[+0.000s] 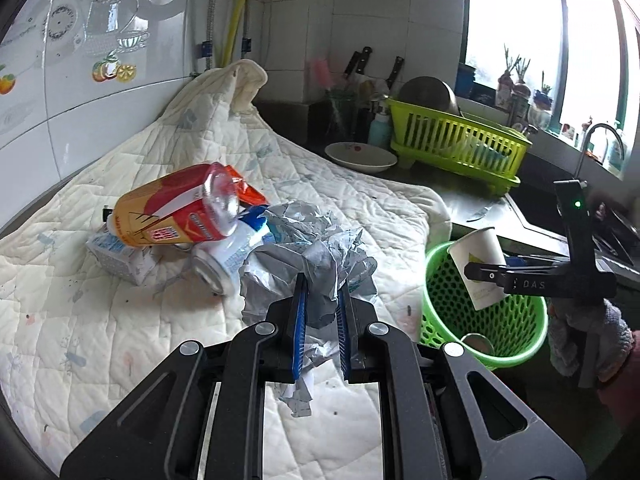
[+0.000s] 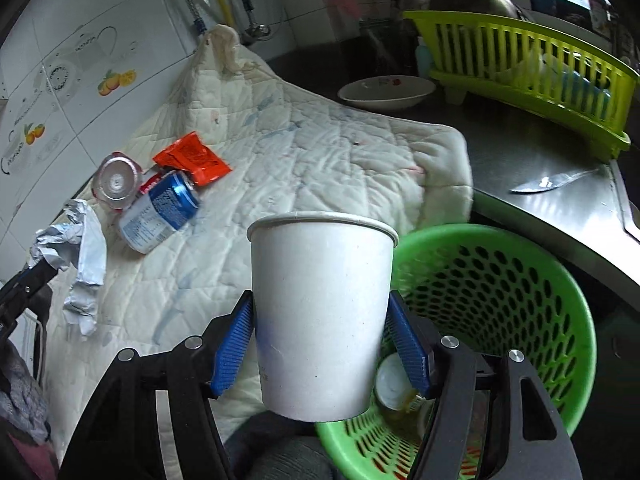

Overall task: Collect trash
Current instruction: 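Carry the crumpled paper and white cup over the green basket with both tools, then open both tools to drop the paper and cup into the green basket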

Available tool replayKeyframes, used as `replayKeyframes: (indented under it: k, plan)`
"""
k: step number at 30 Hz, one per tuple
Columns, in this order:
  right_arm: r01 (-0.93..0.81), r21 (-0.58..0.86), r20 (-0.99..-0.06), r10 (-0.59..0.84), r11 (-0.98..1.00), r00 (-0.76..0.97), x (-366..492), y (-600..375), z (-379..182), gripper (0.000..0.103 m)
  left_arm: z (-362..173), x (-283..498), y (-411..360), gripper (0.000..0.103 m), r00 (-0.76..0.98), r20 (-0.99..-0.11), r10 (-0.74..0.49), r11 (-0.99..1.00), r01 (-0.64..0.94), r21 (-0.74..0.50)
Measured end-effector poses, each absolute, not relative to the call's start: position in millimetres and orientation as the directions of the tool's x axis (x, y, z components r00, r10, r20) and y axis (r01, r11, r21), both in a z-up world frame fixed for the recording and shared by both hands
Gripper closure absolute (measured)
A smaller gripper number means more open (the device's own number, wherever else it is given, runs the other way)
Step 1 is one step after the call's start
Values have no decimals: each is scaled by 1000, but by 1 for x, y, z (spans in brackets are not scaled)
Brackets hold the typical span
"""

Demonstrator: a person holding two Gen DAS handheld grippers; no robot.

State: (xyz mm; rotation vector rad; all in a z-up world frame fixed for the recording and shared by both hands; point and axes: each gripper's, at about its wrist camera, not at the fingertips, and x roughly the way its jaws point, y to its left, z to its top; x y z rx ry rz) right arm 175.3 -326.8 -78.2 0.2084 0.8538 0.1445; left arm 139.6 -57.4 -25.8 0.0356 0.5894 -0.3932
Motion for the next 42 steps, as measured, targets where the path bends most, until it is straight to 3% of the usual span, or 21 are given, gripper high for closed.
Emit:
replayKeyframes:
  k: [6, 8, 15, 42]
  plan:
    - [80, 179, -755, 85, 981, 650, 161, -375, -90, 38, -25, 136, -95, 90, 733, -550, -400, 898, 432, -77]
    - [115, 183, -760, 66, 976, 646, 157, -389, -94, 31, -25, 136, -106, 90, 723, -552, -415, 889, 451, -79]
    - [167, 173, -746, 18, 971, 666, 136, -413, -92, 26, -28, 136, -150, 90, 680, -566, -466, 849, 523, -71]
    - [172, 117, -712, -38, 978, 702, 73, -424, -74, 21, -55, 151, -249, 90, 532, -649, -544, 763, 635, -119]
